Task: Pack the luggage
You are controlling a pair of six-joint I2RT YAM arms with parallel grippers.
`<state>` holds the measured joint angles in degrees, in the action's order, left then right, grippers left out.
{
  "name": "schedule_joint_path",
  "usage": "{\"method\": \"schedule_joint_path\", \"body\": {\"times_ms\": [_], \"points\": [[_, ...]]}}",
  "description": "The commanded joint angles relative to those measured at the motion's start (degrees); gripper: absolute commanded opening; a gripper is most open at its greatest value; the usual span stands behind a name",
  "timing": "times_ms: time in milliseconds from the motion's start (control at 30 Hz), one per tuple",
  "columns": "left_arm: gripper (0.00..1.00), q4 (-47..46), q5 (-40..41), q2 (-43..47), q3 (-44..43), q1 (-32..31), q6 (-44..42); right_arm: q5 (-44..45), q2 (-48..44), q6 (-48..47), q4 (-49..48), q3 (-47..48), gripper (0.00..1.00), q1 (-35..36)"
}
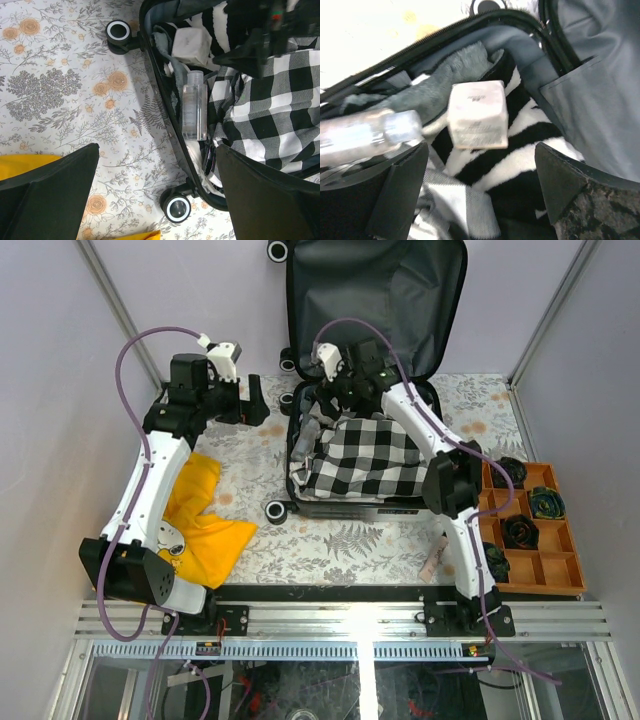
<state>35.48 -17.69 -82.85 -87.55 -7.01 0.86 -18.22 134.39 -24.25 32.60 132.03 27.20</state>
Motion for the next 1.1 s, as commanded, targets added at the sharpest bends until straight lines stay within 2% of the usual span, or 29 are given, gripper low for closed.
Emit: {"method": "schedule_joint_path", "body": {"times_ms": [0, 100, 333, 567, 700, 833, 1067], "points": [[1.00, -2.6, -0.1, 1.4, 0.9, 0.5, -1.6, -4.5, -13.8, 0.6, 1.4, 2.0, 0.95, -0.2], [1.00, -0.6, 1.2, 1.3, 0.3, 0.5, -4.0, -7.7, -21.3, -4.7, 8.2, -1.6, 0.95, -0.2], [1.00, 2.8, 0.5, 2.9, -0.7, 0.5, -7.1, -13.3, -44.7, -19.3, 23.3, -23.0, 0.97, -0.3], [1.00, 3.1, -0.8, 4.6, 0.8, 0.5, -6.6, -16.0, -58.5, -29.8, 35.9, -37.6, 1.00, 0.3], [1.00, 3.2, -0.9, 4.9, 0.8, 0.5, -6.2, -16.4, -64.2, -40.8, 42.4, -47.4, 1.00, 1.8], [1.00, 3.2, -1.1, 4.9, 0.9, 0.5, -5.9, -15.0, -67.9, -49.1, 45.6, -58.2, 0.95, 3.2], [1.00, 3.2, -1.4, 4.6, 1.2, 0.5, -5.6, -9.6, -75.2, -57.2, 38.4, -78.2, 0.91, 7.9]]}}
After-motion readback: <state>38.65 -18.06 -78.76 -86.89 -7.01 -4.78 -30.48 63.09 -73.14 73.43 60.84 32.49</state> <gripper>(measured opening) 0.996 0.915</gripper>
